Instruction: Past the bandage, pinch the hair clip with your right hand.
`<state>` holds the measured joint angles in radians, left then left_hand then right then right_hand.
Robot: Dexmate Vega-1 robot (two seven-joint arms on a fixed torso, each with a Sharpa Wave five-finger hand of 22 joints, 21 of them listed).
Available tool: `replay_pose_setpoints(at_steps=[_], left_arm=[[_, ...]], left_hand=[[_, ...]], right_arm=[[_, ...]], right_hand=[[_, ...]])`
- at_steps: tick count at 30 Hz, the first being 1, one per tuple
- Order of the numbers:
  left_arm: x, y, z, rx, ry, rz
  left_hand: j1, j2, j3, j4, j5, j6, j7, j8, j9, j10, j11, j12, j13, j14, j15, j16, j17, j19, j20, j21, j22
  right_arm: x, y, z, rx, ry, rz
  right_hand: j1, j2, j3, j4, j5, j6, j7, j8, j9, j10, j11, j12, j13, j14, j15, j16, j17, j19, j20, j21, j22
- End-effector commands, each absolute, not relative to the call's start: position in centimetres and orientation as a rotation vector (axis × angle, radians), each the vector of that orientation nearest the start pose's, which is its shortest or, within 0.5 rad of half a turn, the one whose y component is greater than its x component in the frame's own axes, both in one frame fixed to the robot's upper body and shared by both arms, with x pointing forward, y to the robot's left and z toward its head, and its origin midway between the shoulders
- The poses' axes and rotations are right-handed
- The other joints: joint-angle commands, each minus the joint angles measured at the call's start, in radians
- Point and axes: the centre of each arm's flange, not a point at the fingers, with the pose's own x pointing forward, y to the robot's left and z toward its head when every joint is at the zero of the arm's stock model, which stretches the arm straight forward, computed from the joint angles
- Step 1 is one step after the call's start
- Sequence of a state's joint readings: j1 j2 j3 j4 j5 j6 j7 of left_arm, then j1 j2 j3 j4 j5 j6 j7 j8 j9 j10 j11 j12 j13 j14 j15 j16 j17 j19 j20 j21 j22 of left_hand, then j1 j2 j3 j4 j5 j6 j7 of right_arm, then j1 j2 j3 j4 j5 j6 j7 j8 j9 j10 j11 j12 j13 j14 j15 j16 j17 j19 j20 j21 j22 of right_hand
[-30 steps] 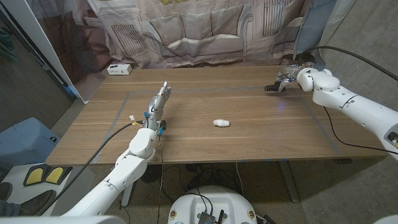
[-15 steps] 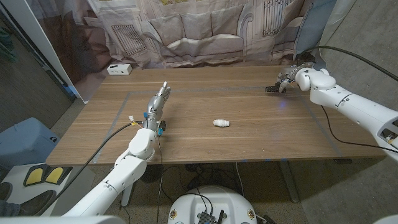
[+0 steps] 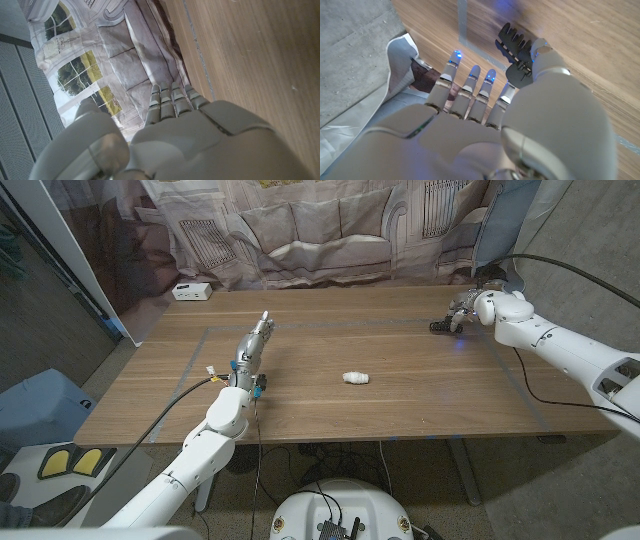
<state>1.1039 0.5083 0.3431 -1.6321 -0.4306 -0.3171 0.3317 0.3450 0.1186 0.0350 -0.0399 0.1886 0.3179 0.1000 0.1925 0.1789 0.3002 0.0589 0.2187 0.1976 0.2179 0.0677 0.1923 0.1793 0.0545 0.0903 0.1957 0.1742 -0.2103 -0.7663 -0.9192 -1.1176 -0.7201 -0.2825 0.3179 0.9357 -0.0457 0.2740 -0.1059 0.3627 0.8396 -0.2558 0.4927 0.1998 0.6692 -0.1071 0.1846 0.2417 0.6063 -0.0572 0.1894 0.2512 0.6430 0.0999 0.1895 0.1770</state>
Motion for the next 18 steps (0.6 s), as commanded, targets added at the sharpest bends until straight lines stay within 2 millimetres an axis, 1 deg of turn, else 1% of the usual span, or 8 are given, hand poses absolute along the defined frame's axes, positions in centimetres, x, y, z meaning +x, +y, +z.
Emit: replay_pose_setpoints(at_steps=[1,5,6,8,9,13,14,18], left_arm=[[57.47,25.59,-6.40,-0.011,-0.680,-0.001],[57.44,25.55,-6.43,-0.013,-0.679,0.000],[57.45,25.51,-6.47,-0.013,-0.679,0.000],[57.46,25.46,-6.53,-0.016,-0.677,0.000],[57.46,25.45,-6.54,-0.018,-0.675,0.000],[57.37,25.46,-6.30,-0.012,-0.678,0.000],[57.35,25.47,-6.21,-0.011,-0.680,0.000],[57.39,25.48,-6.13,-0.011,-0.683,0.003]], left_hand=[[0.002,0.006,0.005,-0.004,-0.001,0.009,0.001,-0.002,0.002,0.006,0.005,-0.003,0.005,0.004,0.000,-0.003,0.001,-0.003,0.002,0.002,0.006],[0.002,0.006,0.005,-0.004,-0.001,0.009,-0.001,-0.002,0.002,0.007,0.003,-0.003,0.005,0.004,0.000,-0.003,0.001,-0.003,0.002,0.002,0.006],[0.002,0.006,0.005,-0.004,-0.001,0.009,-0.001,-0.002,0.002,0.007,-0.003,-0.003,0.005,0.004,-0.001,-0.003,0.001,-0.003,0.002,0.002,0.006],[0.002,0.006,0.005,-0.005,-0.001,0.009,-0.001,-0.002,0.002,0.008,-0.002,-0.003,0.005,0.005,0.000,-0.002,0.001,-0.003,0.002,0.002,0.006],[0.002,0.006,0.006,-0.005,-0.001,0.009,-0.001,-0.002,0.002,0.005,0.004,-0.004,0.005,0.005,0.000,-0.002,0.001,-0.003,0.002,0.002,0.006],[0.001,0.005,0.006,-0.005,-0.001,0.009,-0.001,-0.002,0.002,0.008,0.000,-0.003,0.005,0.005,0.001,-0.002,0.001,-0.004,0.003,0.002,0.006],[0.001,0.005,0.006,-0.005,-0.001,0.010,0.000,-0.002,0.002,0.006,0.007,-0.004,0.005,0.005,0.001,-0.002,0.001,-0.004,0.003,0.002,0.006],[0.001,0.005,0.007,-0.006,-0.001,0.010,-0.001,-0.002,0.002,0.007,0.000,-0.003,0.005,0.005,0.001,-0.002,0.001,-0.006,0.002,0.002,0.006]], right_arm=[[71.60,-39.18,10.80,-1.759,0.041,-0.230],[71.88,-39.33,10.73,-1.757,0.047,-0.228],[71.94,-39.35,10.72,-1.755,0.049,-0.229],[72.01,-39.38,10.70,-1.752,0.049,-0.225],[72.04,-39.39,10.68,-1.752,0.050,-0.223],[72.13,-39.32,10.62,-1.771,0.057,-0.224],[72.15,-39.33,10.61,-1.771,0.060,-0.223],[72.31,-39.45,10.52,-1.761,0.066,-0.222]], right_hand=[[-0.027,0.029,0.012,0.002,0.004,0.210,0.049,0.005,-0.002,0.008,0.000,0.010,0.000,0.017,-0.034,0.010,-0.001,0.008,-0.021,0.009,0.001],[-0.028,0.030,0.012,0.003,0.004,0.209,0.051,0.003,-0.003,0.008,0.000,0.010,-0.001,0.014,-0.032,0.009,-0.002,0.008,-0.022,0.009,0.001],[-0.029,0.030,0.012,0.003,0.003,0.206,0.052,0.001,-0.003,0.008,0.000,0.010,-0.001,0.015,-0.031,0.010,-0.002,0.007,-0.026,0.009,0.001],[-0.030,0.030,0.012,0.004,0.003,0.205,0.051,-0.001,-0.004,0.009,0.000,0.011,-0.002,0.015,-0.030,0.010,-0.003,0.007,-0.032,0.009,0.001],[-0.031,0.030,0.012,0.004,0.003,0.202,0.050,-0.003,-0.004,0.007,0.000,0.011,-0.002,0.015,-0.028,0.010,-0.004,0.007,-0.034,0.009,0.001],[-0.034,0.031,0.012,0.004,0.002,0.162,0.047,-0.025,-0.006,0.001,-0.001,0.010,-0.005,0.010,-0.025,0.009,-0.008,0.006,-0.035,0.009,0.001],[-0.036,0.030,0.011,0.005,0.001,0.152,0.048,-0.031,-0.007,0.000,-0.001,0.010,-0.006,0.010,-0.025,0.009,-0.009,0.006,-0.036,0.010,0.001],[-0.041,0.028,0.009,0.006,0.001,0.138,0.047,-0.040,-0.007,-0.005,0.002,0.009,-0.007,0.005,-0.021,0.007,-0.011,0.004,-0.034,0.009,0.001]])
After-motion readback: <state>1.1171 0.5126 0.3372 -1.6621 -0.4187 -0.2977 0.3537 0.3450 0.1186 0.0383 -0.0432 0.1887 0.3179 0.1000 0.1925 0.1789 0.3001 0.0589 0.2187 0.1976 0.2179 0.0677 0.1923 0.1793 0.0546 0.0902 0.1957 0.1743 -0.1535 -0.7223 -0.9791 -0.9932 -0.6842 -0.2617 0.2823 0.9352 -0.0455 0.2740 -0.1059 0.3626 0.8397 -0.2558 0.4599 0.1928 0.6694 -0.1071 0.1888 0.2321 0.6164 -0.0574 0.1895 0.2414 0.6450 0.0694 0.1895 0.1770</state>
